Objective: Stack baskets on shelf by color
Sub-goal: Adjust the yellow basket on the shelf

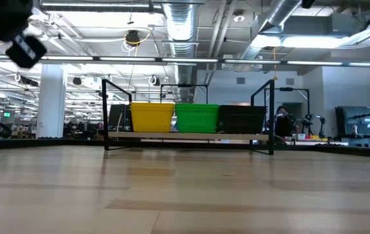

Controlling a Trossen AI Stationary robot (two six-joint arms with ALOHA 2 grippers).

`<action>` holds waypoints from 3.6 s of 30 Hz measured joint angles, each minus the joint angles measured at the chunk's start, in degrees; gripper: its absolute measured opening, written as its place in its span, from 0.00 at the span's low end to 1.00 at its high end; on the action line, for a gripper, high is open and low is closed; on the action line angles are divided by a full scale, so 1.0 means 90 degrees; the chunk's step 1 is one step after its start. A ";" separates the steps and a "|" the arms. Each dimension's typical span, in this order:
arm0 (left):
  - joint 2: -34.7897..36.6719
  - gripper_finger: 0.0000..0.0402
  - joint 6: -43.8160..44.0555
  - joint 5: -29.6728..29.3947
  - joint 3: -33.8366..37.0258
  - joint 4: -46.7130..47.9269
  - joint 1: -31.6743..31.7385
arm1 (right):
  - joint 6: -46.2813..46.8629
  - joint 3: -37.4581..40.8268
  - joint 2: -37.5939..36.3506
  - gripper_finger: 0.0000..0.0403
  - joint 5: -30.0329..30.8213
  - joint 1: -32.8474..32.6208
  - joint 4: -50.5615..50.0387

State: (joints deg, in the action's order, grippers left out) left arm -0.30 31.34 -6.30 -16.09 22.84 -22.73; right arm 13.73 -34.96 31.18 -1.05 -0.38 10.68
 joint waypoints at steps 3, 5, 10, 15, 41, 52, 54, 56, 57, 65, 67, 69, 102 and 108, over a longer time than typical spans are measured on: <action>-0.0007 0.00 0.0564 -0.0212 0.0300 0.0118 -0.0001 | 0.0279 0.0000 0.0000 0.01 0.0447 0.0000 0.0091; -0.0007 0.00 0.1115 -0.0525 0.0393 0.0105 0.0001 | 0.0640 0.0000 -0.0002 0.03 0.0951 0.0000 0.0108; -0.0005 0.00 0.2145 -0.0926 0.0407 -0.0206 0.0004 | 0.0955 0.0000 -0.0099 0.08 0.1274 0.0010 -0.0008; -0.0005 0.00 0.2293 -0.0701 0.0407 -0.0507 0.0004 | 0.0782 0.0000 -0.0150 0.10 0.1274 -0.0069 -0.0068; -0.0005 0.00 -0.1894 -0.0884 0.0404 -0.2159 0.0001 | -0.0458 0.0000 -0.0970 0.08 0.0080 -0.0476 -0.1176; -0.0002 0.00 -0.2405 -0.0646 0.0219 -0.2313 0.0004 | -0.0359 -0.0383 -0.0218 0.08 -0.0064 -0.0177 -0.0921; -0.0002 0.00 -0.2368 -0.0233 0.0188 -0.2163 0.0004 | -0.0366 -0.0423 -0.0202 0.08 -0.0147 -0.0180 -0.0918; -0.0005 0.00 -0.2477 0.0080 0.0188 -0.2119 0.0003 | -0.0392 -0.0430 -0.0209 0.09 -0.0456 -0.0210 -0.0866; -0.0005 0.00 -0.2518 0.0191 0.0188 -0.2128 0.0001 | -0.0390 -0.0432 -0.0220 0.09 -0.0616 -0.0230 -0.0828; -0.0002 0.00 -0.2516 0.0279 0.0188 -0.1928 0.0002 | 0.0124 -0.0432 -0.0180 0.10 -0.0880 -0.0604 -0.0538; -0.0003 0.00 -0.2425 0.0279 0.0188 -0.1917 0.0002 | 0.0133 -0.0438 -0.0090 0.10 -0.0880 -0.0664 -0.0379; -0.0002 0.00 -0.2406 0.0281 0.0188 -0.1917 0.0004 | 0.0137 -0.0440 0.0010 0.10 -0.0880 -0.0666 -0.0323; -0.0002 0.00 -0.2019 0.0281 0.0188 -0.1794 0.0002 | 0.0805 -0.6126 0.6432 0.00 0.2849 0.0925 -0.7763; -0.0005 0.00 -0.2014 0.0403 0.0191 -0.1706 0.0003 | 0.0787 -0.7241 0.7611 0.00 0.2695 0.1027 -0.7433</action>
State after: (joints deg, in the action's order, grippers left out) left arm -0.34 13.22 -2.67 -14.37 7.49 -22.71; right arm 20.81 -100.13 99.68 23.20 8.86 -56.22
